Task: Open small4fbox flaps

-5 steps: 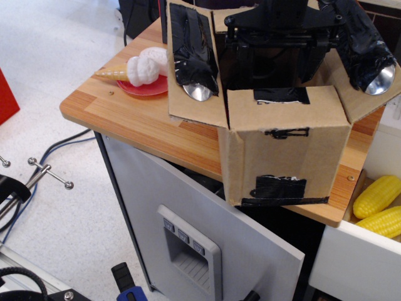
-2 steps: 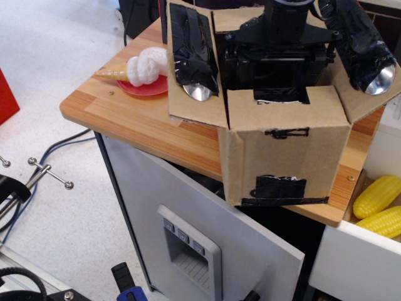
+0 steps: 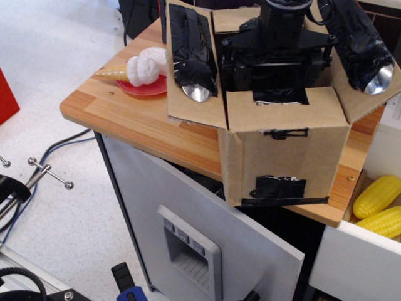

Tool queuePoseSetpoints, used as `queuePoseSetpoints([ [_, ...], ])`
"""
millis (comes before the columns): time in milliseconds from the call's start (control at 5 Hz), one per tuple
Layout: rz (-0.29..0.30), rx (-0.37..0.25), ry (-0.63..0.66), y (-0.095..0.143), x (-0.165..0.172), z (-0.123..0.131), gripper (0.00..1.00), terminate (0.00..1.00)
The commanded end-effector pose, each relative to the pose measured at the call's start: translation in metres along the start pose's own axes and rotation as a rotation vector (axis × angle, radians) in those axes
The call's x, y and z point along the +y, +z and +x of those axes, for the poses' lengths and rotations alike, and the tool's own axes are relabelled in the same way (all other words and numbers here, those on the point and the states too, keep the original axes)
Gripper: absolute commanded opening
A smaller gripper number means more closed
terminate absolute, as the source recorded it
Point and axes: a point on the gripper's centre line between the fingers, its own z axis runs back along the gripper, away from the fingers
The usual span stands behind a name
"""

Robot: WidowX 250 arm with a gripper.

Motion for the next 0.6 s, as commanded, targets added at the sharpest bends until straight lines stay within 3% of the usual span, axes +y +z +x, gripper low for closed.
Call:
queuePoseSetpoints([
  [0,-0.026,-0.022,-0.053,0.042,-0.011,-0.016,1.00,0.00],
  [400,0.023,-0.003,-0.027,0.069,-0.016,-0.043,1.00,0.00],
])
